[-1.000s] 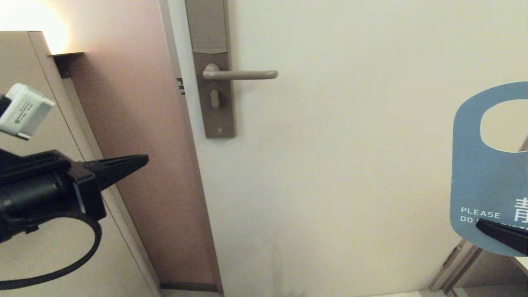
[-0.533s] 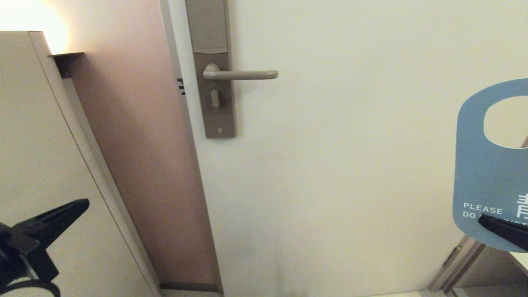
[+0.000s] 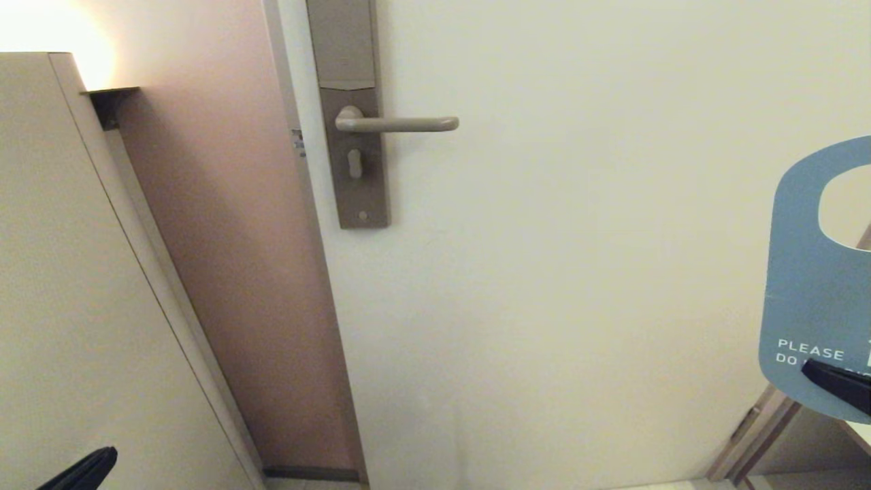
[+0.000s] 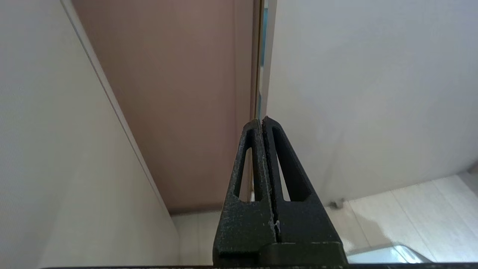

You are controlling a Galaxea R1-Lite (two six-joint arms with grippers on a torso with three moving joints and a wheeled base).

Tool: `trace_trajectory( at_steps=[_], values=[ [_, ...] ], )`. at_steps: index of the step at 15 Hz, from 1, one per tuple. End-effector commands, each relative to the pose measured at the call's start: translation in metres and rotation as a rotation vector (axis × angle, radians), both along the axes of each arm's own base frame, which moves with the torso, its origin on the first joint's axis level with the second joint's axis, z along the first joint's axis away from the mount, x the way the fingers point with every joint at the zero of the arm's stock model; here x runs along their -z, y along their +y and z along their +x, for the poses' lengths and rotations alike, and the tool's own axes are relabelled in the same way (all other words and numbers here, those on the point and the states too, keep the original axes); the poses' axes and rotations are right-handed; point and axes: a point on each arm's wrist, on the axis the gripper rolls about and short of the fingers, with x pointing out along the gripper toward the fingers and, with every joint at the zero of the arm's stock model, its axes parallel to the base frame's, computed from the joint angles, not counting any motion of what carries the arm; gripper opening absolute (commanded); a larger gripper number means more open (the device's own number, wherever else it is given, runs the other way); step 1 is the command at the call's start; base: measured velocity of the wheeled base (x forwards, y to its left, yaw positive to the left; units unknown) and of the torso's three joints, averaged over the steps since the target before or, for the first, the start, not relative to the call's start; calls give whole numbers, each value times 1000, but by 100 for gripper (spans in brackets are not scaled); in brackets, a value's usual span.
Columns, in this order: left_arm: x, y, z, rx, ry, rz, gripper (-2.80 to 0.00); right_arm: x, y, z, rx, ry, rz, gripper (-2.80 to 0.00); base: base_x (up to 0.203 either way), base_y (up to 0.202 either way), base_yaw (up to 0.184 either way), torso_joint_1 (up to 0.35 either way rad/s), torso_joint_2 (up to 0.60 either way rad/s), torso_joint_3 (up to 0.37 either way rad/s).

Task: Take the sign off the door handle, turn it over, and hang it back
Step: Hang the sign back with the other side facing out

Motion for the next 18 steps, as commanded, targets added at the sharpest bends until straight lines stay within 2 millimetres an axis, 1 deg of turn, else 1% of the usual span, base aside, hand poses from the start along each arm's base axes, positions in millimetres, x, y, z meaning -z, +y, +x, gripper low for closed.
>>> trace_trajectory(
  at_steps=[1, 4, 6, 8, 11, 13, 16, 18],
  values=[
    [7, 1, -20, -8, -72, -2, -280, 1, 0, 1, 1, -9, 0, -280, 0, 0, 0, 0, 0, 0],
    [24, 2, -49, -51, -158, 7, -280, -1, 0, 0, 2, -29, -1, -280, 0, 0, 0, 0, 0, 0],
    [34, 3, -61, -90, -175, 21, -280, 1, 0, 0, 3, -23, -2, -280, 0, 0, 0, 0, 0, 0],
    [43, 4, -60, -147, -164, 114, -280, 9, -1, 0, 28, 0, -7, -280, 0, 0, 0, 0, 0, 0],
    [44, 4, -60, -127, -155, 132, -280, 21, -1, -2, 68, 41, -12, -280, 0, 0, 0, 0, 0, 0],
    [44, 4, -60, -137, -155, 117, -280, 21, -1, 0, 79, 49, -11, -280, 0, 0, 0, 0, 0, 0],
    [44, 4, -60, -139, -156, 115, -280, 22, -1, 8, 92, 78, -13, -280, 0, 0, 0, 0, 0, 0],
    [44, 4, -60, -137, -156, 115, -280, 18, -1, 20, 100, 83, -13, -280, 0, 0, 0, 0, 0, 0]
  ],
)
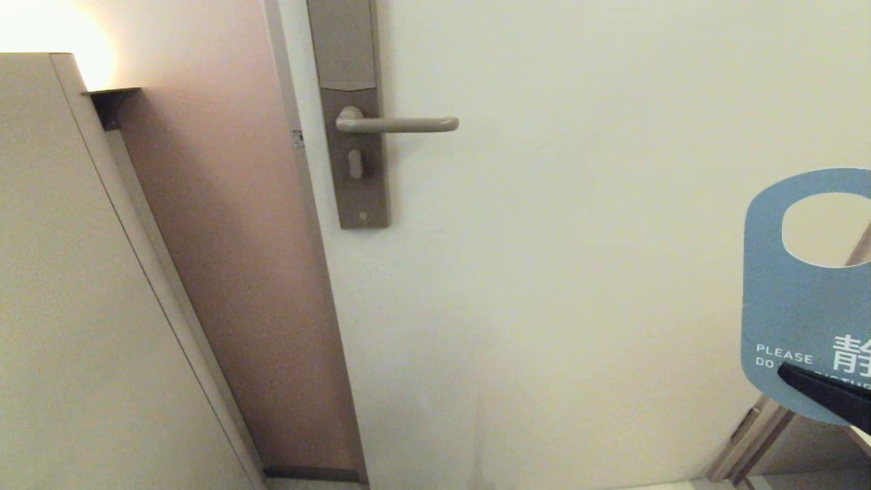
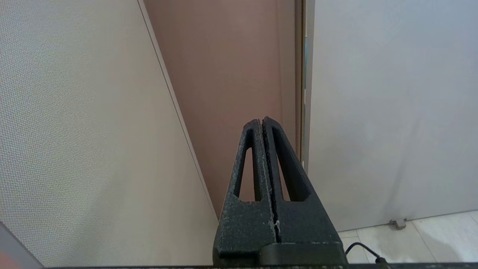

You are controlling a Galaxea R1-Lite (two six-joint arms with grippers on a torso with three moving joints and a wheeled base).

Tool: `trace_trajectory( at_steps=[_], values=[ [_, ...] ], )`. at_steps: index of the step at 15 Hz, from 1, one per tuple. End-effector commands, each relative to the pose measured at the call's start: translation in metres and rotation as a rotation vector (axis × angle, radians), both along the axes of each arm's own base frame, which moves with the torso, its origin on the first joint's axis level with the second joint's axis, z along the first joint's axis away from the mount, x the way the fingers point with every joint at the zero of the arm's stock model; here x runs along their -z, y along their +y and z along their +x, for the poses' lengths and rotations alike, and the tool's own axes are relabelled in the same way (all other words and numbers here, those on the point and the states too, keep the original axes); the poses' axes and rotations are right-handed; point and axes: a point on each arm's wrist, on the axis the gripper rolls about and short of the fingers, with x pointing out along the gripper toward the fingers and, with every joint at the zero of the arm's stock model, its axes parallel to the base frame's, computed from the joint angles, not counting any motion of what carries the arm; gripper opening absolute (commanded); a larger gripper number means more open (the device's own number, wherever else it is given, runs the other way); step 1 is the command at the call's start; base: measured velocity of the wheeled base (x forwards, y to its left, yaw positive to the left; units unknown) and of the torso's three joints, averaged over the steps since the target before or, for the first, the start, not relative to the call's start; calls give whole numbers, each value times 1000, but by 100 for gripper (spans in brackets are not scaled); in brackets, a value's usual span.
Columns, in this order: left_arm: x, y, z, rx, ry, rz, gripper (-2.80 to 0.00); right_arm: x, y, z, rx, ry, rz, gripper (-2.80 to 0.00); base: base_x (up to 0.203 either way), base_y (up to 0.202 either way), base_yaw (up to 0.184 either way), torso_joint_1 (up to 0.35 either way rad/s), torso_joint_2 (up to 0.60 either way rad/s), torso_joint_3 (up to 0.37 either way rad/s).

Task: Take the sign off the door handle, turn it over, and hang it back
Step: Hang the sign back with the other side facing out

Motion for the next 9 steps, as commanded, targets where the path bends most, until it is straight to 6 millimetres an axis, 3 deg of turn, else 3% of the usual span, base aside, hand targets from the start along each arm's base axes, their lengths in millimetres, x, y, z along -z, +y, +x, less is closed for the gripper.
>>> trace_trajectory(
  at_steps=[1, 5, 9],
  values=[
    [0, 0, 0, 0, 1, 0, -280, -1, 1, 17, 0, 20, 0, -280, 0, 0, 0, 0, 0, 0],
    [0, 0, 0, -1, 1, 0, -280, -18, 2, 56, 5, -40, 2, -280, 0, 0, 0, 0, 0, 0],
    [0, 0, 0, -2, 1, 0, -280, -35, 3, 83, 0, -76, 5, -280, 0, 0, 0, 0, 0, 0]
  ],
)
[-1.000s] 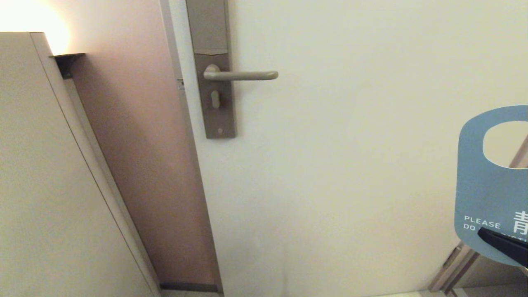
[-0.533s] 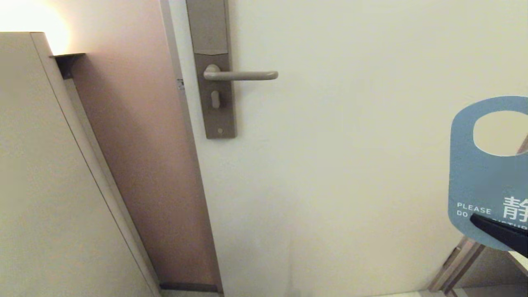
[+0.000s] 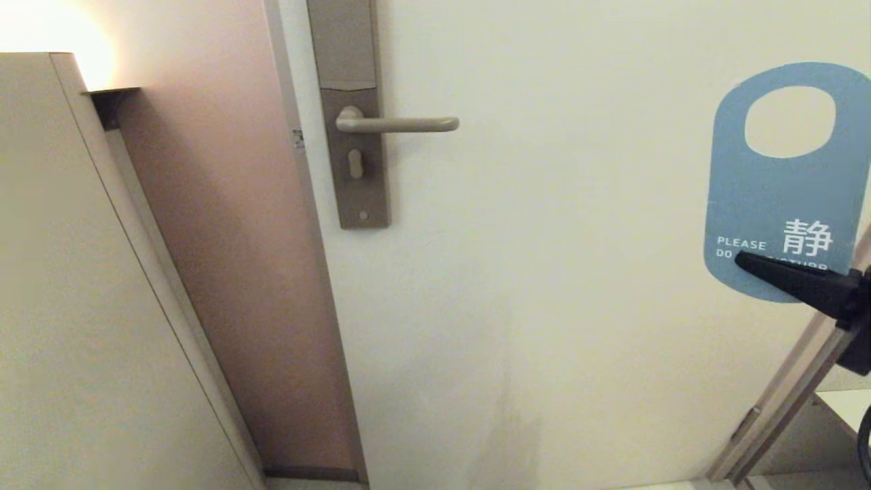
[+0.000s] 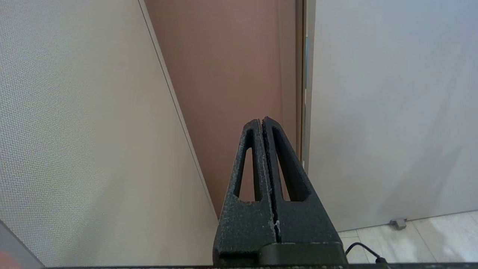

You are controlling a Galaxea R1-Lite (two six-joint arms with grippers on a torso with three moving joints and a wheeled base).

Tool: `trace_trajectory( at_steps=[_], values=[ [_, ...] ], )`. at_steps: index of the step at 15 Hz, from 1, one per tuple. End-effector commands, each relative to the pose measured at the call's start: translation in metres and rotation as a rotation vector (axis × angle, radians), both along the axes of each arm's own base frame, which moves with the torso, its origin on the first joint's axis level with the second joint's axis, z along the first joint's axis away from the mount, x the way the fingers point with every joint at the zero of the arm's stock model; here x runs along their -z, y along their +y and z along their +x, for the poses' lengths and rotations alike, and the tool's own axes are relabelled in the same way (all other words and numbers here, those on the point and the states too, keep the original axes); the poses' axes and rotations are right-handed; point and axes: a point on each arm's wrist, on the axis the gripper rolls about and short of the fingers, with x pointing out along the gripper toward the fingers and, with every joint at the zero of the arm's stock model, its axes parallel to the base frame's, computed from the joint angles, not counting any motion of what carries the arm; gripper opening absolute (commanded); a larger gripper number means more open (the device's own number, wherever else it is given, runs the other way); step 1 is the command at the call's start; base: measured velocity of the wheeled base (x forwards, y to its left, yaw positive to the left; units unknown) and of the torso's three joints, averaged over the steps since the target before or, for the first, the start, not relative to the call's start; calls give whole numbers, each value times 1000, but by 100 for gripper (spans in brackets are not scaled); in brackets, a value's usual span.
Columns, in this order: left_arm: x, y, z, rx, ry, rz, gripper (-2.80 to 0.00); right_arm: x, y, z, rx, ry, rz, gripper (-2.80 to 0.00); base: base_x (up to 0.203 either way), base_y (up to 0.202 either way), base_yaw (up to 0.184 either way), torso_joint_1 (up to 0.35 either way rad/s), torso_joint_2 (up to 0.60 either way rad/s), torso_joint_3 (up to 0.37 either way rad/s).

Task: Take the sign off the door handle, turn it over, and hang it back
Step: Hang the sign back with the other side facing out

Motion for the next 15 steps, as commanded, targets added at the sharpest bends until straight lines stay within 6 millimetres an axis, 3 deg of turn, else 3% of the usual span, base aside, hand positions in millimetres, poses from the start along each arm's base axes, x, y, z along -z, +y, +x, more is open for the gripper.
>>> trace_trajectory(
  at_steps=[1, 5, 11, 15],
  values=[
    [0, 0, 0, 0, 2, 0, -280, -2, 1, 16, -9, 15, -1, -280, 0, 0, 0, 0, 0, 0],
    [0, 0, 0, 1, 2, 0, -280, -1, 1, 23, -19, 25, -1, -280, 0, 0, 0, 0, 0, 0],
    [0, 0, 0, 1, 2, 0, -280, 11, 7, 64, -38, 5, -16, -280, 0, 0, 0, 0, 0, 0],
    [0, 0, 0, -1, 2, 0, -280, 1, 16, 88, -61, -27, -18, -280, 0, 0, 0, 0, 0, 0]
  ],
)
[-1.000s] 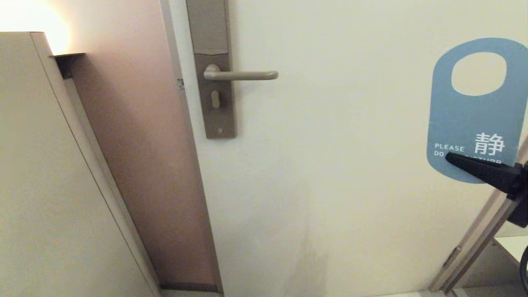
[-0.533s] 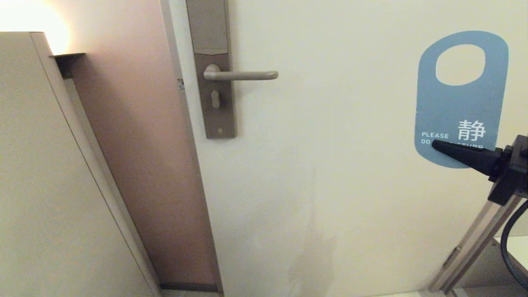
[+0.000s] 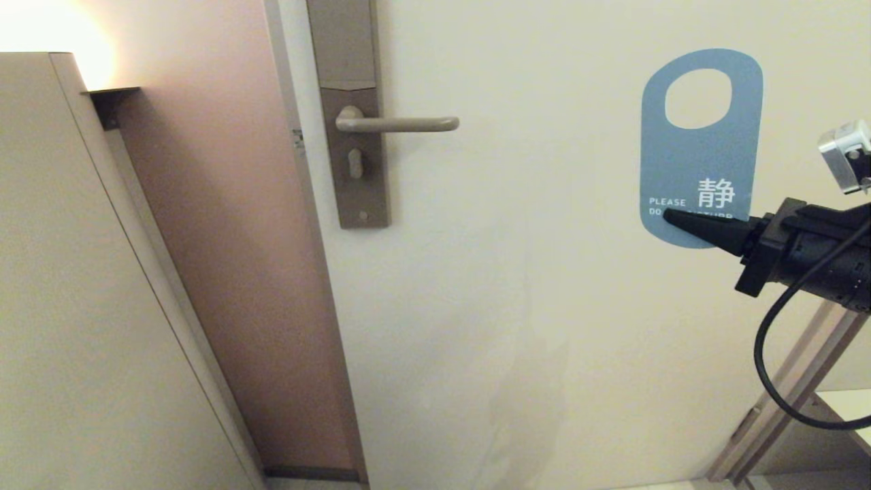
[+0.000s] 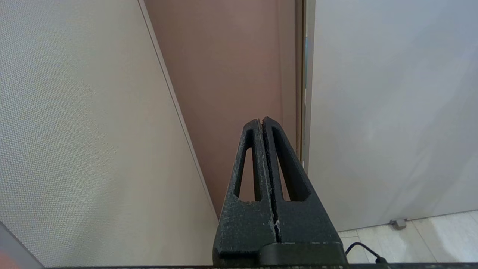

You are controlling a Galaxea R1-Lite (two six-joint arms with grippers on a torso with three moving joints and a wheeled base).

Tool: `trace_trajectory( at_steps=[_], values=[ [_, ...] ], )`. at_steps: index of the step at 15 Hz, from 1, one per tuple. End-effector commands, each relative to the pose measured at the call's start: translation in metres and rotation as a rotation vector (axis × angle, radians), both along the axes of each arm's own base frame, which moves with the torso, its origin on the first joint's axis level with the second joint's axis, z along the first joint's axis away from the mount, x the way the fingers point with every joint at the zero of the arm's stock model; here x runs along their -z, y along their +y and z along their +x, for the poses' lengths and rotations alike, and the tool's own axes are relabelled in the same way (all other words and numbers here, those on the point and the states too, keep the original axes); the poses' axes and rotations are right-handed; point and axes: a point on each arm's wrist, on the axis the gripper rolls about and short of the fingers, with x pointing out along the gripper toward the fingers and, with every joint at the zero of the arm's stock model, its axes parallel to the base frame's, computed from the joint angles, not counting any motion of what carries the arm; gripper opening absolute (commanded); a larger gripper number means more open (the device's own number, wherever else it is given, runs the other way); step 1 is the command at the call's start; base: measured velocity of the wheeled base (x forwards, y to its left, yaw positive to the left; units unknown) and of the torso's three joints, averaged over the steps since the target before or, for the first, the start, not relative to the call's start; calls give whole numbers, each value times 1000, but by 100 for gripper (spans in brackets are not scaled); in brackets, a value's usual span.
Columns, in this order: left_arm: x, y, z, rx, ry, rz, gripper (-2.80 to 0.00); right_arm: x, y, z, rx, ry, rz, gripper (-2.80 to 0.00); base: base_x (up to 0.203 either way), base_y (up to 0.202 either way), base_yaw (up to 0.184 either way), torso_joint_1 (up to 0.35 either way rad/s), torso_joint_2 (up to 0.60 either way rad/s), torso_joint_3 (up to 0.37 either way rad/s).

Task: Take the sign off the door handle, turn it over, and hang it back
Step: Hang the sign back with the other side facing out

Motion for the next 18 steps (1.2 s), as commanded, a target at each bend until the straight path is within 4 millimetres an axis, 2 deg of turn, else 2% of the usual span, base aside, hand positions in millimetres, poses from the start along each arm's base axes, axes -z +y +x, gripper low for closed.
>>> trace_trajectory(
  at_steps=[1, 7, 11, 14, 18],
  values=[
    [0, 0, 0, 1, 2, 1, -280, 1, 7, 15, -27, 6, -1, -280, 0, 0, 0, 0, 0, 0],
    [0, 0, 0, -2, 2, 1, -280, 0, 47, 34, -152, -1, -10, -280, 0, 0, 0, 0, 0, 0],
    [0, 0, 0, -1, 2, 1, -280, -7, 73, 51, -147, -20, -2, -280, 0, 0, 0, 0, 0, 0],
    [0, 0, 0, 1, 2, 1, -280, -14, 97, 55, -95, -30, 21, -280, 0, 0, 0, 0, 0, 0],
    [0, 0, 0, 0, 2, 1, -280, -25, 126, 50, -51, -24, 43, -280, 0, 0, 0, 0, 0, 0]
  ],
)
